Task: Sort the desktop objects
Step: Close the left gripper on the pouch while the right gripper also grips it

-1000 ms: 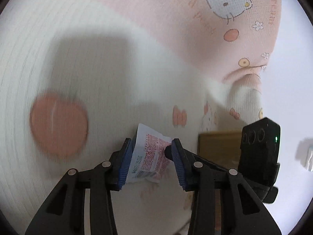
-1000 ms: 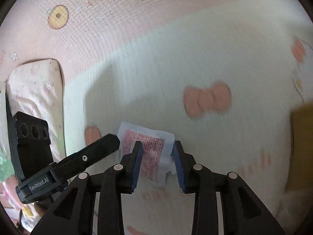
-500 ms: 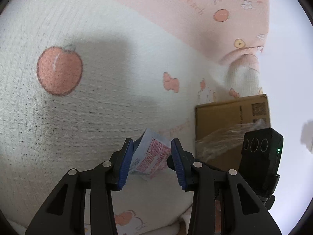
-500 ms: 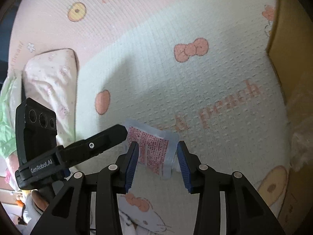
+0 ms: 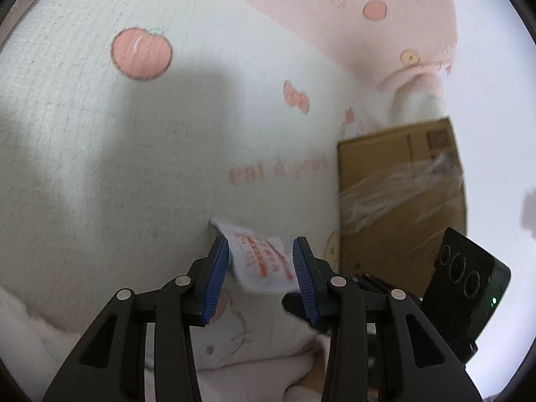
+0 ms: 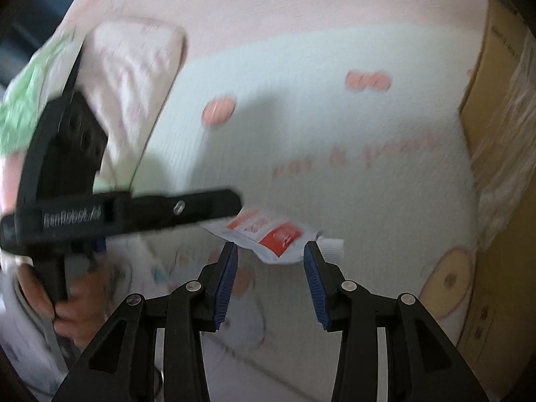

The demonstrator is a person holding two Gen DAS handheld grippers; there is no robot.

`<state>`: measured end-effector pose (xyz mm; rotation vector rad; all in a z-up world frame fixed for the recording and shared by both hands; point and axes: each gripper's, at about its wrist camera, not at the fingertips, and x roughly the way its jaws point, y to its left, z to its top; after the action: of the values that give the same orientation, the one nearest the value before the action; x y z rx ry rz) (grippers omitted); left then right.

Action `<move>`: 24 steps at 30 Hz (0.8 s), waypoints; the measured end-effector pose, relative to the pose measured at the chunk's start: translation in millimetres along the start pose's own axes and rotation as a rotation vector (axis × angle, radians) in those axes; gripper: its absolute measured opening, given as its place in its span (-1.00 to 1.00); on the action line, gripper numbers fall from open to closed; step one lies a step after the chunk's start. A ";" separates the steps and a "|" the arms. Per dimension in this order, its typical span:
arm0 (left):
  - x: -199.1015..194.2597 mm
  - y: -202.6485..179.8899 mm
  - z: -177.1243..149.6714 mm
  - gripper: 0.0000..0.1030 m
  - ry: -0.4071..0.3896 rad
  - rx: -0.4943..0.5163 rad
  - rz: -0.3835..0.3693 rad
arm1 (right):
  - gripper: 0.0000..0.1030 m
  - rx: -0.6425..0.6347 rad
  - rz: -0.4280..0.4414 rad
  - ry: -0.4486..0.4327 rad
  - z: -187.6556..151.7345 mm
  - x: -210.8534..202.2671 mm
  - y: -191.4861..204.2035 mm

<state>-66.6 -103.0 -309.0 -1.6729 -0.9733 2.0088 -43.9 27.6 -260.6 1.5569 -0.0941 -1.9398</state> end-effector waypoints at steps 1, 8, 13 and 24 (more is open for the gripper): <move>2.0 -0.3 -3.9 -0.15 0.020 0.004 0.001 | -0.25 -0.008 0.011 0.020 -7.7 -0.5 -1.6; 1.7 -7.7 -16.5 -0.15 0.019 0.068 0.080 | -0.25 0.075 0.022 0.000 -33.0 0.4 -8.0; -4.1 -2.7 -15.0 -0.06 -0.023 0.046 0.106 | -0.25 0.150 0.011 -0.050 -41.2 -15.5 -23.5; 8.7 8.2 1.0 -0.04 -0.024 0.001 0.051 | -0.25 0.299 -0.012 0.004 -59.2 -9.7 -39.6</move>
<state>-68.3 -103.3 -320.8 -1.6934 -0.9458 2.0661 -6.8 83.3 -287.0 1.7529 -0.3902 -2.0014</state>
